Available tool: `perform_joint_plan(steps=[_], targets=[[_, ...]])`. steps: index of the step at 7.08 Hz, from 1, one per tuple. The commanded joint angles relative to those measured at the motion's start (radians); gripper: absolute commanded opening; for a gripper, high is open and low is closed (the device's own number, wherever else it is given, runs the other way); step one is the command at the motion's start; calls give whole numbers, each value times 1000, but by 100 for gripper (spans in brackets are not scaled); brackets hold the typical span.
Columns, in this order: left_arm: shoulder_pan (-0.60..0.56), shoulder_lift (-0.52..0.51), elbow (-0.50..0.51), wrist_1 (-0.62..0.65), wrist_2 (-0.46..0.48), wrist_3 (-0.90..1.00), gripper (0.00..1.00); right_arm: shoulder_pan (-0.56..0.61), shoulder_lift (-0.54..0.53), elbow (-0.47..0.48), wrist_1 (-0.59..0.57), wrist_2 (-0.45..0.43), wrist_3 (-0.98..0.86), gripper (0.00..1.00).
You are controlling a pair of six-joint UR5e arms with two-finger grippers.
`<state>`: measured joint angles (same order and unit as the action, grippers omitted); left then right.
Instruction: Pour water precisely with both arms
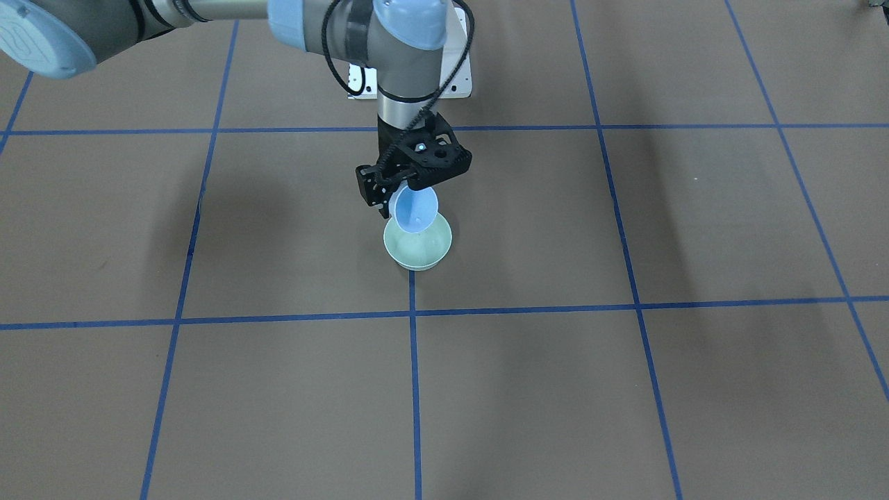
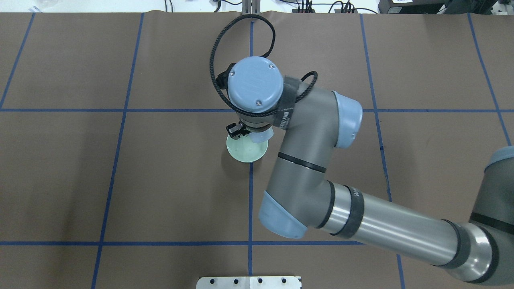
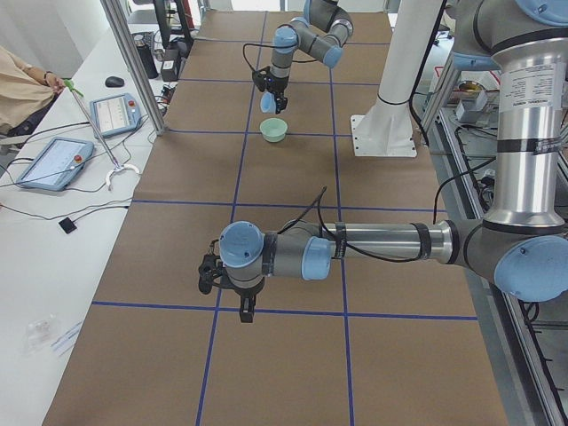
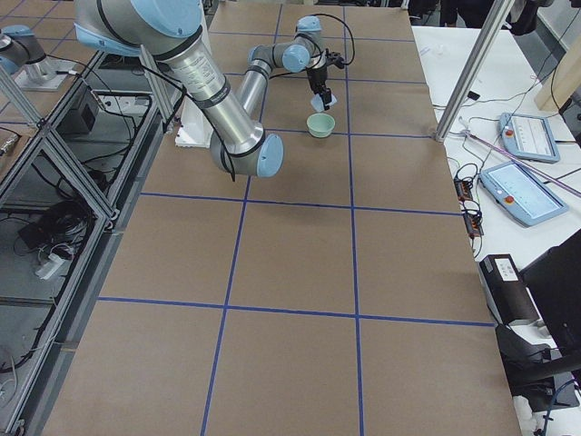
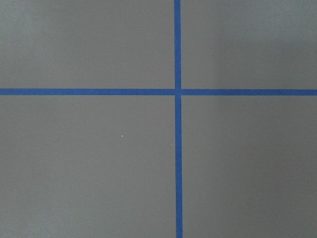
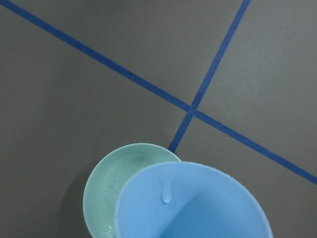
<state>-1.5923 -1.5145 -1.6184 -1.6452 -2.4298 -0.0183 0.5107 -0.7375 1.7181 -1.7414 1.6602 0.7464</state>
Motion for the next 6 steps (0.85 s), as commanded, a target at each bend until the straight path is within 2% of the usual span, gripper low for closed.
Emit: perform_joint_plan(steps=[1, 2, 3, 4, 5, 6], targets=[[0, -3, -1, -1, 0, 1, 100, 3, -133, 179, 77, -115, 118, 0], [0, -4, -3, -2, 0, 1, 100, 6, -219, 248, 147, -181, 149, 0], [0, -4, -11, -2, -2, 1, 100, -3, -288, 283, 202, -289, 198, 0], [0, -3, -15, -1, -2, 0, 100, -29, -345, 287, 294, -389, 240, 0], [0, -3, -15, -1, -2, 0, 100, -32, -432, 299, 381, -442, 260, 0], [0, -3, -18, -2, -2, 0, 100, -52, -523, 301, 455, -548, 295, 0]])
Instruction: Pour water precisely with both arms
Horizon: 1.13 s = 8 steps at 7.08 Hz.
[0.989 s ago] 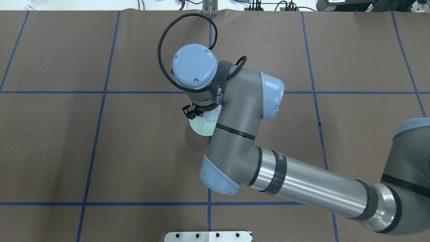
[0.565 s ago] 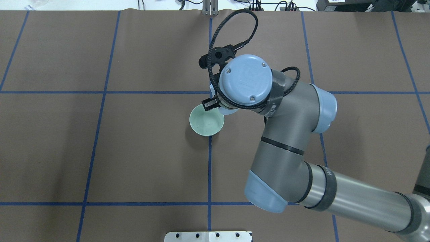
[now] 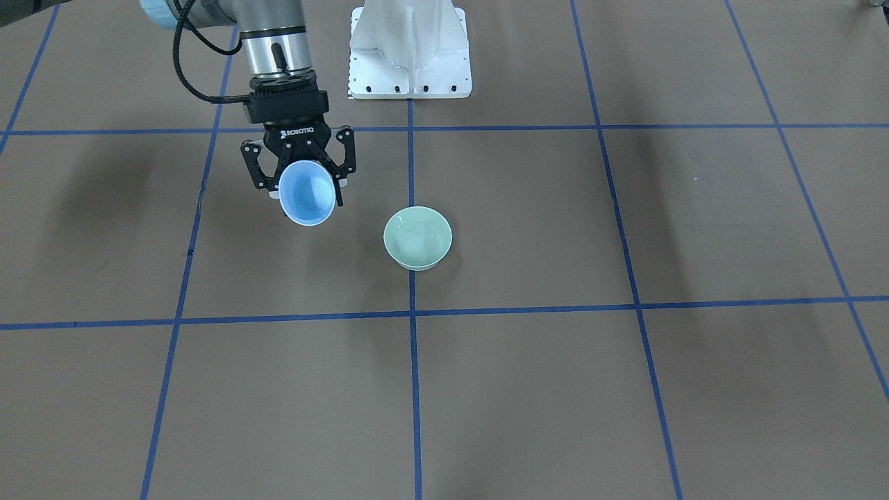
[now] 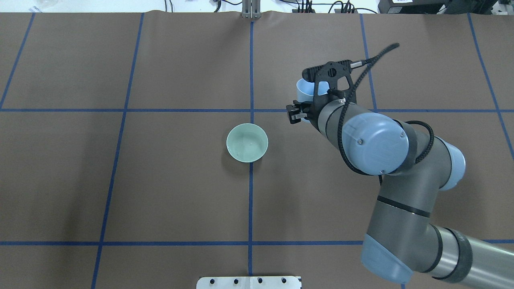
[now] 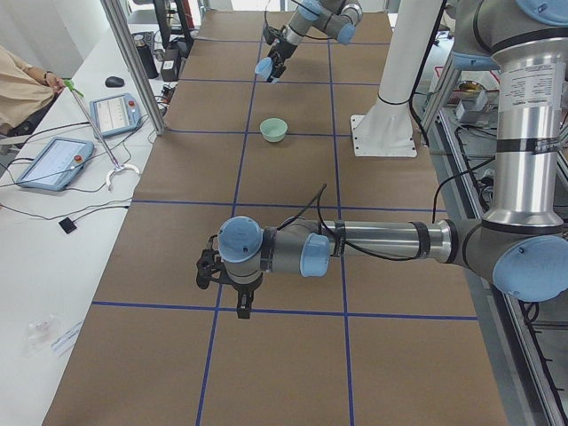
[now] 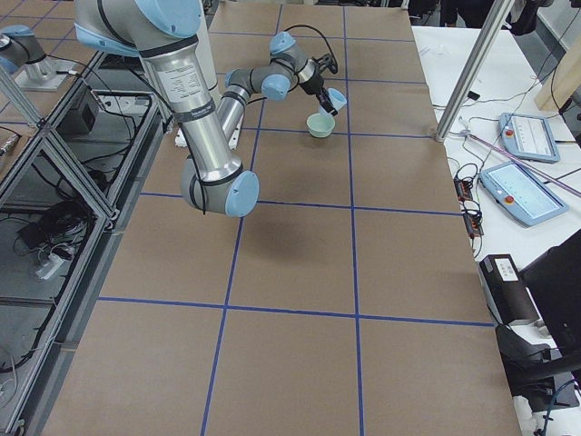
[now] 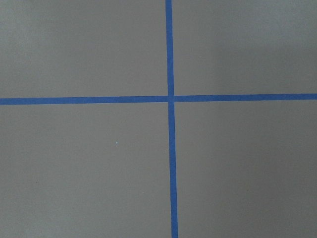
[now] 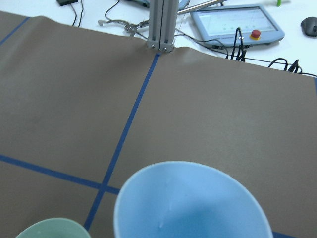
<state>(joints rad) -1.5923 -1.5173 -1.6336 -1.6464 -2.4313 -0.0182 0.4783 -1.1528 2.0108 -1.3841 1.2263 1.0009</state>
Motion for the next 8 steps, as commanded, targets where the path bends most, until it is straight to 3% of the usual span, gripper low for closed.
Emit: perform_joint_plan(steps=[1, 2, 4, 8], targets=[[0, -1, -3, -1, 0, 0, 100, -24, -190, 6, 188, -163, 71, 0], [0, -1, -3, -1, 0, 0, 100, -44, -279, 2, 259, -254, 140, 0], [2, -3, -5, -1, 0, 0, 100, -89, -359, -50, 278, -417, 305, 0], [2, -14, 0, 0, 0, -2, 100, -98, -452, -197, 281, -499, 401, 0]])
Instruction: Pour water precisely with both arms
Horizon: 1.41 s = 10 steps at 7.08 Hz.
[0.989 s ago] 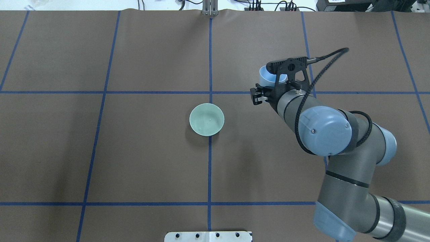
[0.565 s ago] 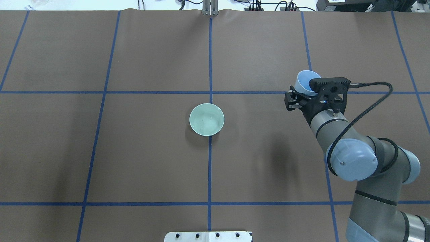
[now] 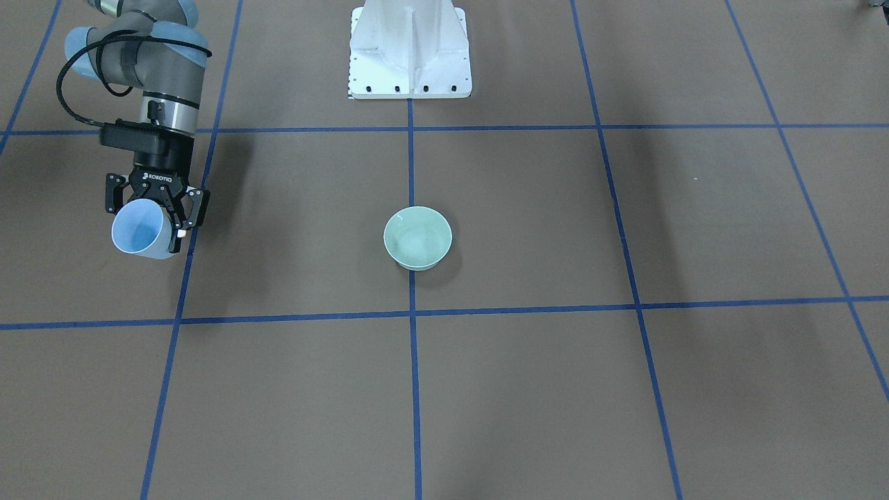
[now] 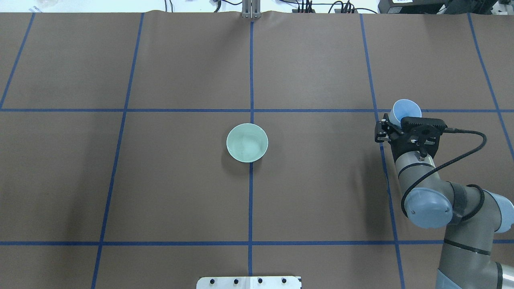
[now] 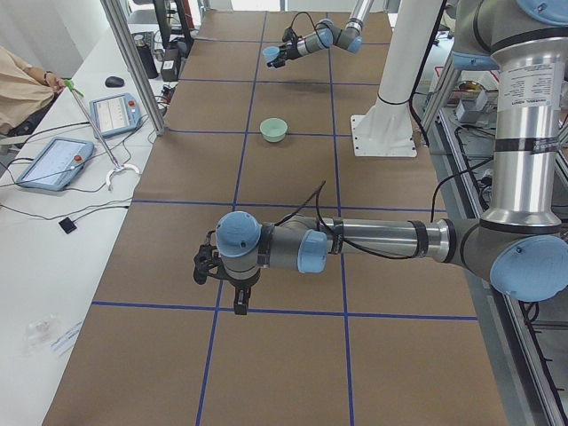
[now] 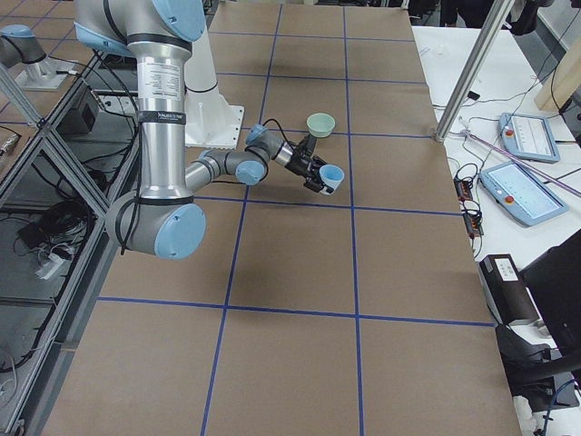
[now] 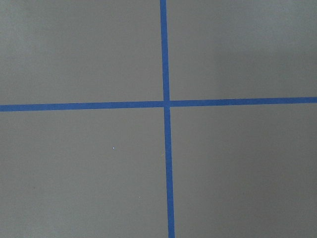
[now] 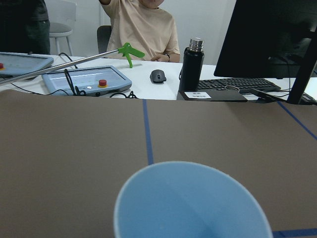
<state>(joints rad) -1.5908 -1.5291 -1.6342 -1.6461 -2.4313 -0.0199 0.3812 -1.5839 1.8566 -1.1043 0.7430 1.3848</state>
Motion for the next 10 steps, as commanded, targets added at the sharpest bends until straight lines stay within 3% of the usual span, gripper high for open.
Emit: perform_joint_plan(steps=[1, 2, 4, 6, 7, 8, 10], targets=[[0, -2, 1, 0, 0, 0, 100, 1, -60, -54, 32, -16, 40, 0], [0, -2, 1, 0, 0, 0, 100, 1, -126, -85, 141, -16, 43, 0], [0, -2, -2, 0, 0, 0, 100, 4, -154, -247, 359, -23, 46, 0], [0, -2, -1, 0, 0, 0, 100, 15, -156, -287, 386, -25, 46, 0], [0, -2, -1, 0, 0, 0, 100, 16, -156, -287, 388, -27, 46, 37], [0, -2, -1, 0, 0, 0, 100, 18, -154, -289, 388, -52, 46, 99], [0, -2, 1, 0, 0, 0, 100, 36, -156, -284, 389, -69, 45, 100]])
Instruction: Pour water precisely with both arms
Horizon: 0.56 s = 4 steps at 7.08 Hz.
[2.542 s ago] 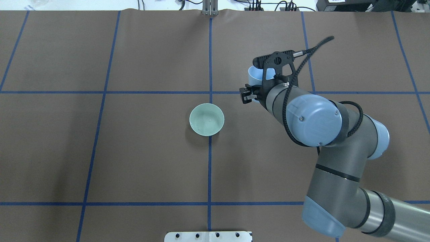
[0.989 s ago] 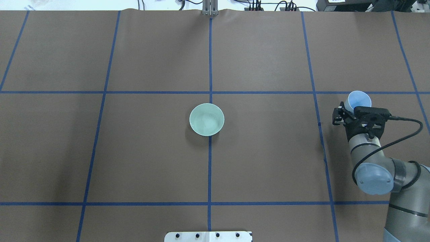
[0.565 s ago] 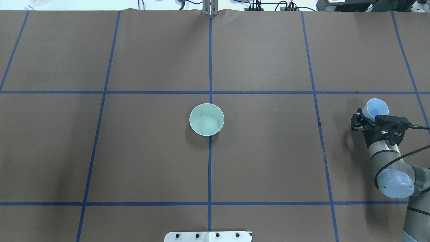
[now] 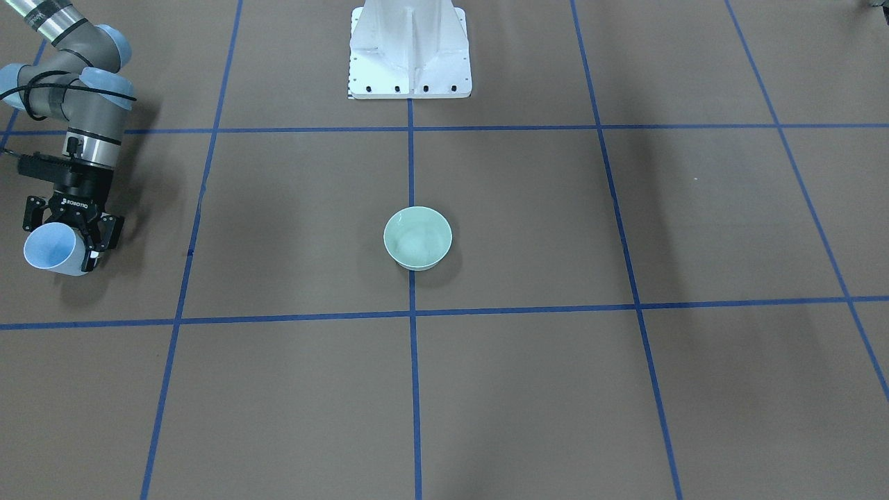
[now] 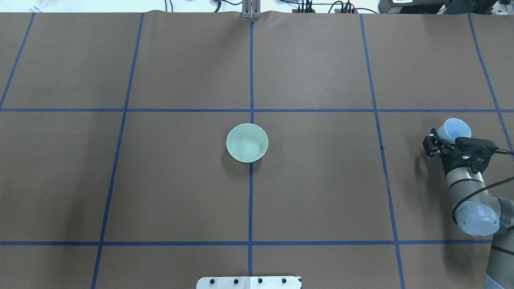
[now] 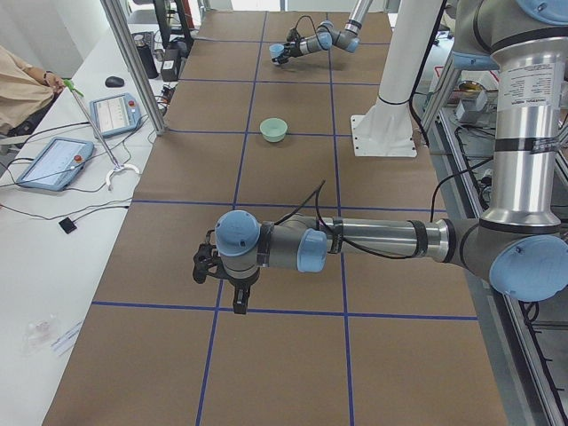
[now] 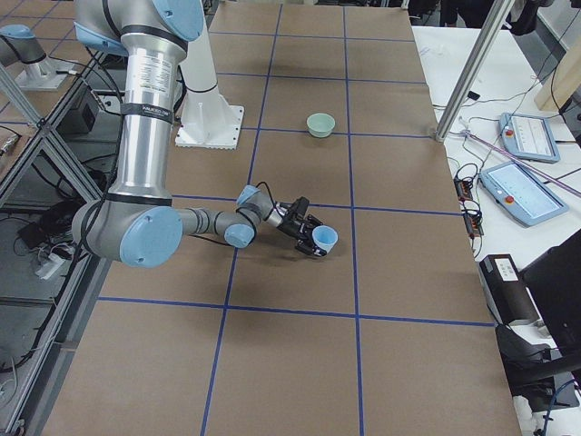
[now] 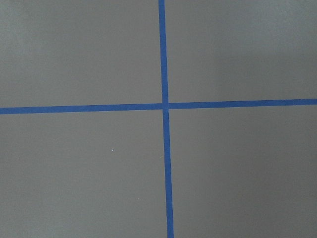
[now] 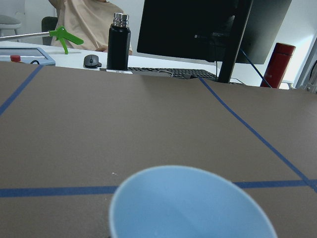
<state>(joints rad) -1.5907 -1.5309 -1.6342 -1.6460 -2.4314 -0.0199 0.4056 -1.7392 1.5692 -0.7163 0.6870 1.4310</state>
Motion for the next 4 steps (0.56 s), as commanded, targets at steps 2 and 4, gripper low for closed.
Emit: perform_joint_plan(steps=[2, 4], targets=[[0, 0, 1, 0, 0, 0, 100, 70, -19, 17, 24, -12, -26, 100], [0, 0, 1, 0, 0, 0, 100, 102, -52, 101, 29, -1, -78, 100]])
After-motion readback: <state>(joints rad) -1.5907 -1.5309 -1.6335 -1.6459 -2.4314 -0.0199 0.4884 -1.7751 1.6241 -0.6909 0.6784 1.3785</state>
